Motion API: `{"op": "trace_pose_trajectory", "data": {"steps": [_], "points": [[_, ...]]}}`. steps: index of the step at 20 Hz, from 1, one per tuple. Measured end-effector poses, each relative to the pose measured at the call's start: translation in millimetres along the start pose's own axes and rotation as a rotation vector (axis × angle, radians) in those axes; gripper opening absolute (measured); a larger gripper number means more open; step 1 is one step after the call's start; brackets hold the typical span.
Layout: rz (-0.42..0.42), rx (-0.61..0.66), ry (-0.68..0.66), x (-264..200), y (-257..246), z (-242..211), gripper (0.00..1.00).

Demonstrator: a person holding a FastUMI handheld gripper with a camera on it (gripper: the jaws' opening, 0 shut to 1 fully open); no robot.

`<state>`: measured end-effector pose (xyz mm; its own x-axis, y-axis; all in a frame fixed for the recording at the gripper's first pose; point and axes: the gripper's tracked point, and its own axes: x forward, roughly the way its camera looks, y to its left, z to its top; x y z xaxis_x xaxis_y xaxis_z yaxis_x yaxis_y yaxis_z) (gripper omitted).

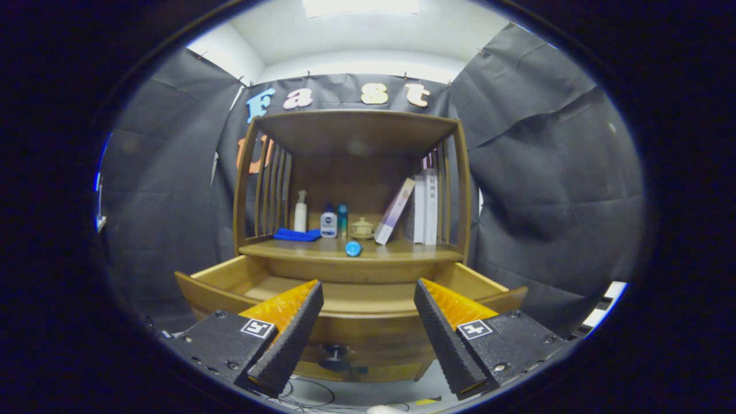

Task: Pull open the drawer, take out the items inside it, and place them on the countertop above the cabinet.

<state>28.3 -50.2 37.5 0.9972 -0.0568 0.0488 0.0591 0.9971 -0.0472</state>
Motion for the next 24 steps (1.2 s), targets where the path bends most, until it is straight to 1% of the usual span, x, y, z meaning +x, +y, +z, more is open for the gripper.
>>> {"op": "trace_pose_trajectory", "data": {"steps": [4, 7, 9, 11, 14, 21, 24], "points": [[-0.005, -0.009, 0.069, 8, 2, -47, 1.00], [0.017, 0.020, 0.134, 16, 11, -77, 1.00], [0.043, 0.048, 0.156, 21, 19, -87, 1.00], [0.041, 0.041, 0.182, 25, 20, -99, 1.00], [0.037, 0.019, 0.156, 23, 19, -96, 1.00], [0.033, 0.045, 0.153, 27, 23, -97, 1.00], [0.047, 0.075, 0.159, 28, 23, -96, 0.99]]}}
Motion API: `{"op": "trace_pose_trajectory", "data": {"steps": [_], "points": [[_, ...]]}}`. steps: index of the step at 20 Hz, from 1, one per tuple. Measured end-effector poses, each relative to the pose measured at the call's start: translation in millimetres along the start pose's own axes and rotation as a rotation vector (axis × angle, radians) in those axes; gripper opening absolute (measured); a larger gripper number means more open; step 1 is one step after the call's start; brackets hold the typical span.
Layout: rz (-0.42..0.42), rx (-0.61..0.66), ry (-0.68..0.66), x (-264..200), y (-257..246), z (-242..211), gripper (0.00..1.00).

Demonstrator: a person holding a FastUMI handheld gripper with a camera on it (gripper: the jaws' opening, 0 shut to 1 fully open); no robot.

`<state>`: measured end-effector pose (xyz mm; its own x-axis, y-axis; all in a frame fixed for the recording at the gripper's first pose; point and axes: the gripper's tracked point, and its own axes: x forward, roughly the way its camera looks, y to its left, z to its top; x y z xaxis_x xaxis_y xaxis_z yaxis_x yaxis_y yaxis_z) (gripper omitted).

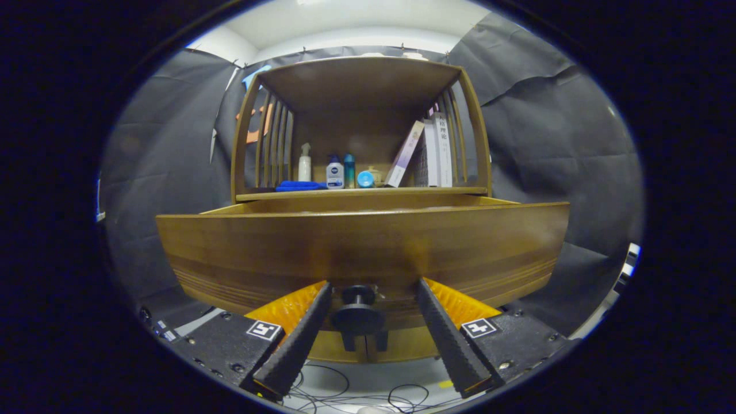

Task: Pull open the drawer, take out the items inside it, and place them on the countertop above the cabinet.

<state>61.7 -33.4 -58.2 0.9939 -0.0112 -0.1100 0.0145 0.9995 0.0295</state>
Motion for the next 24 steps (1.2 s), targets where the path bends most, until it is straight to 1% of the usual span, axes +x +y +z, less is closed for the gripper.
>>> {"op": "trace_pose_trajectory", "data": {"steps": [3, 5, 10, 12, 17, 24], "points": [[0.025, 0.043, 0.025, 12, 4, 3, 0.99], [0.024, 0.026, 0.042, 30, 1, 7, 0.99], [0.018, 0.008, 0.047, 57, 4, 14, 0.99], [0.007, 0.004, 0.054, 74, 7, 21, 0.99], [-0.014, -0.032, 0.063, 98, 10, 23, 0.99], [-0.016, -0.021, 0.067, 130, 12, 27, 0.99]]}}
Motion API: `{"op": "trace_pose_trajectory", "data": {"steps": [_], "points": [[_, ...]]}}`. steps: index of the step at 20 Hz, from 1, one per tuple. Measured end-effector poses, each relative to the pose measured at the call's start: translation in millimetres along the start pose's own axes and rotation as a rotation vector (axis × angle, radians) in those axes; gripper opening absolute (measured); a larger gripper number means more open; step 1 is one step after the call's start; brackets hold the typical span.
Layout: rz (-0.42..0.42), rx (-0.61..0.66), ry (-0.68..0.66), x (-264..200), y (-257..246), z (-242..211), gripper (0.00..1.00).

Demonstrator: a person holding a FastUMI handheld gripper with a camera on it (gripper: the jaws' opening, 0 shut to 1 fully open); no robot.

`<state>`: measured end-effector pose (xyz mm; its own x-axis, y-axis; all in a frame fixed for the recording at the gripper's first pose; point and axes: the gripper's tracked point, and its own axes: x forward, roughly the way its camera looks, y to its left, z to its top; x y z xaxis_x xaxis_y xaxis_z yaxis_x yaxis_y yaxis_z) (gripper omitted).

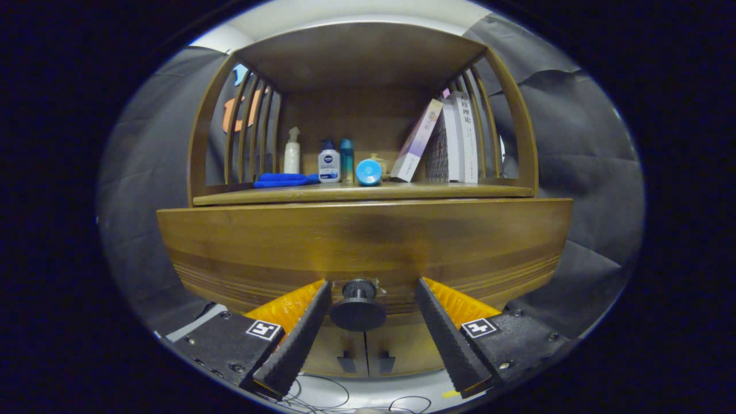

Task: Pull open the drawer, take out the items inside it, and place them on the countertop above the cabinet.

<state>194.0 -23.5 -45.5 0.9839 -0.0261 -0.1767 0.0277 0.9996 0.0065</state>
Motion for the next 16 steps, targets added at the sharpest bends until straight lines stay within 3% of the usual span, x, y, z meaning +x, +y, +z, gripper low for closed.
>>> {"op": "trace_pose_trajectory", "data": {"steps": [16], "points": [[-0.007, -0.024, 0.034, 53, 1, 11, 1.00]]}}
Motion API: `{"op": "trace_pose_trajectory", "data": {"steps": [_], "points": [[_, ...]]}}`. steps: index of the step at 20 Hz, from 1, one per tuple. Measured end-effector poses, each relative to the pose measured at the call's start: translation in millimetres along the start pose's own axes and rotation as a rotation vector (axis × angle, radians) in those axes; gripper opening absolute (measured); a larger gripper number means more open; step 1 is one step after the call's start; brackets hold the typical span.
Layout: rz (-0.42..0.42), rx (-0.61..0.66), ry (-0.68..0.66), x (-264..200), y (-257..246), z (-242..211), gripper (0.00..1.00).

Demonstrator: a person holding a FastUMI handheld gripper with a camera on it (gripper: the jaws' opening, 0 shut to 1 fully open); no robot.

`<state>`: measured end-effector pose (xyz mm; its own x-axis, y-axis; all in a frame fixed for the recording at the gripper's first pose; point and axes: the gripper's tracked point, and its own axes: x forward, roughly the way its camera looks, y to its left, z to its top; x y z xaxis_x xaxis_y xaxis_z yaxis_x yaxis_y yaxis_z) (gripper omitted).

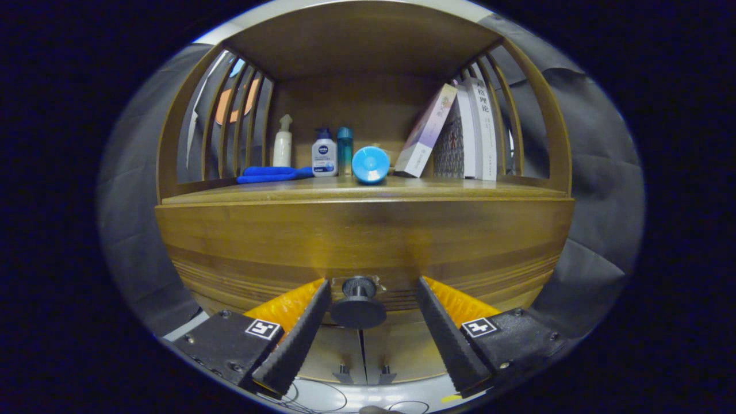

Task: Pull open the drawer, take out the items inside it, and place them on the countertop above the cabinet.

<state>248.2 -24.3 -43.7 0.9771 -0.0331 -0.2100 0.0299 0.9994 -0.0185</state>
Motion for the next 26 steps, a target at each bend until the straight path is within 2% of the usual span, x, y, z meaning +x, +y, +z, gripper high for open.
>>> {"op": "trace_pose_trajectory", "data": {"steps": [2, 4, 6, 10, 14, 17, 22, 26], "points": [[-0.002, -0.017, 0.018, 5, -2, -4, 1.00], [0.005, -0.015, 0.103, -3, -1, -21, 1.00], [0.015, -0.021, 0.034, -21, 0, -8, 1.00], [0.077, -0.093, -0.033, -120, 11, 3, 0.99], [0.114, -0.047, -0.123, -223, 9, 19, 0.99], [0.111, -0.024, -0.194, -267, 2, 33, 0.99], [0.068, -0.046, -0.227, -286, -12, 24, 0.99], [0.105, 0.030, -0.184, -282, -6, 11, 0.99]]}}
